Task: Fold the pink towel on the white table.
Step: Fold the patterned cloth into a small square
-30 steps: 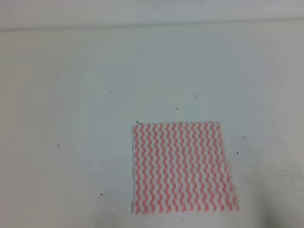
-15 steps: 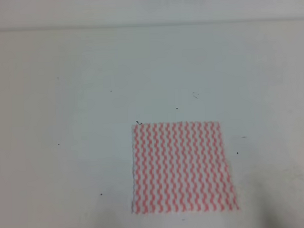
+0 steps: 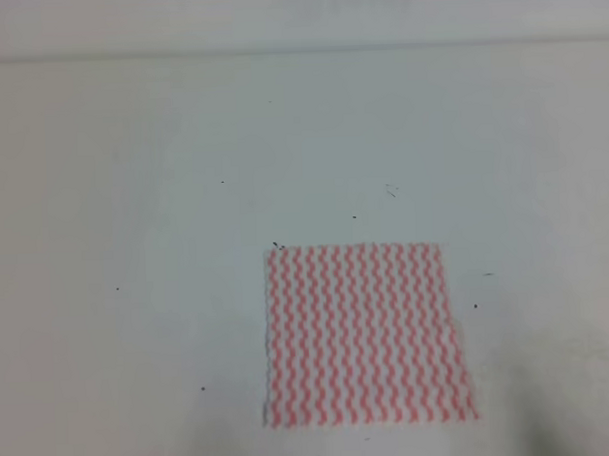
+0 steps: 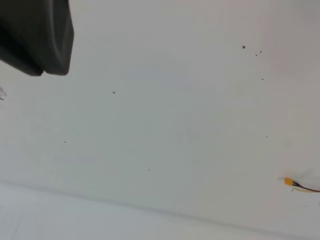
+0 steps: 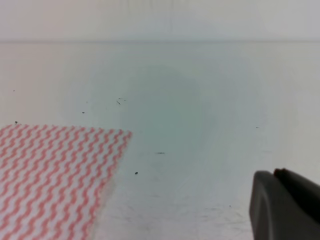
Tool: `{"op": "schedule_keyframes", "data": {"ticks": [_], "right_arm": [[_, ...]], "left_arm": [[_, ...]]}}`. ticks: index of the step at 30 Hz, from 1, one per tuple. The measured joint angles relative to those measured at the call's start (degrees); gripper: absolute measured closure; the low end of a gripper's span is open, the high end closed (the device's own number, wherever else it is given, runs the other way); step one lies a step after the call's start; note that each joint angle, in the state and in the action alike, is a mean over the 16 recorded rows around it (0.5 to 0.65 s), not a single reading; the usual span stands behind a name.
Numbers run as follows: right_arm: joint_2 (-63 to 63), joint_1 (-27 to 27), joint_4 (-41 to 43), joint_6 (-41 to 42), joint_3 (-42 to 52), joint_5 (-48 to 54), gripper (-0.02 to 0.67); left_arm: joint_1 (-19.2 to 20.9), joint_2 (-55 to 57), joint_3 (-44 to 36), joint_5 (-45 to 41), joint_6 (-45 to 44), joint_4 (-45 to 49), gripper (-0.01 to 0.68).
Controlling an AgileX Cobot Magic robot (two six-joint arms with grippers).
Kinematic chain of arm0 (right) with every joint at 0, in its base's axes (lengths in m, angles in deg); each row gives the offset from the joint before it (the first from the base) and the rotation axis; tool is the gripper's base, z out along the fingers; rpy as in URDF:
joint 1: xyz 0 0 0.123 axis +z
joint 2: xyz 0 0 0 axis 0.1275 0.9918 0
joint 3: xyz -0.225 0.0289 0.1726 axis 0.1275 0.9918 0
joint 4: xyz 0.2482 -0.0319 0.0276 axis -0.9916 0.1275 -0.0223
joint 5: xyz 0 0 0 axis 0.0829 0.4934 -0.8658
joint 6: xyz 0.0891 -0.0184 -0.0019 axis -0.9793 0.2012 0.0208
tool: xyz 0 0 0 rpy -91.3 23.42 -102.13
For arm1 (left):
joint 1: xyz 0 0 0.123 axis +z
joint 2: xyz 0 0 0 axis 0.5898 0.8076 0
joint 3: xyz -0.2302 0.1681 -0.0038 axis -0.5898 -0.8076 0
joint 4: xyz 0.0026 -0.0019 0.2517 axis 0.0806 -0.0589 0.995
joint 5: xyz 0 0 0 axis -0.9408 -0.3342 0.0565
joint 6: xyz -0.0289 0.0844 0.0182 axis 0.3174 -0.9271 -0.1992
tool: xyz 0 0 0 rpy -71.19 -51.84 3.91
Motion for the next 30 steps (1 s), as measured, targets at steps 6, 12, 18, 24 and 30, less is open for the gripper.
{"op": "schedule_keyframes", "data": {"ticks": [6,12,18,24,30], "right_arm": [[0.08,0.0,0.0,0.0,0.0,0.0,0.667],[0.16,-0.01,0.0,0.0,-0.08,-0.08,0.667],[0.16,-0.01,0.0,0.0,-0.08,-0.16,0.667],[0.16,-0.01,0.0,0.0,0.08,-0.22,0.667],[0.16,-0.01,0.0,0.0,0.08,-0.22,0.667]], "left_arm": [[-0.02,-0.37,-0.33,0.2,-0.02,0.04,0.678],[-0.02,-0.37,-0.33,0.13,-0.01,0.04,0.678],[-0.02,-0.28,-0.25,0.07,-0.01,0.03,0.678],[-0.01,-0.06,0.0,-0.07,0.01,0.0,0.679],[-0.01,-0.04,0.0,-0.13,0.01,0.0,0.679]]}}
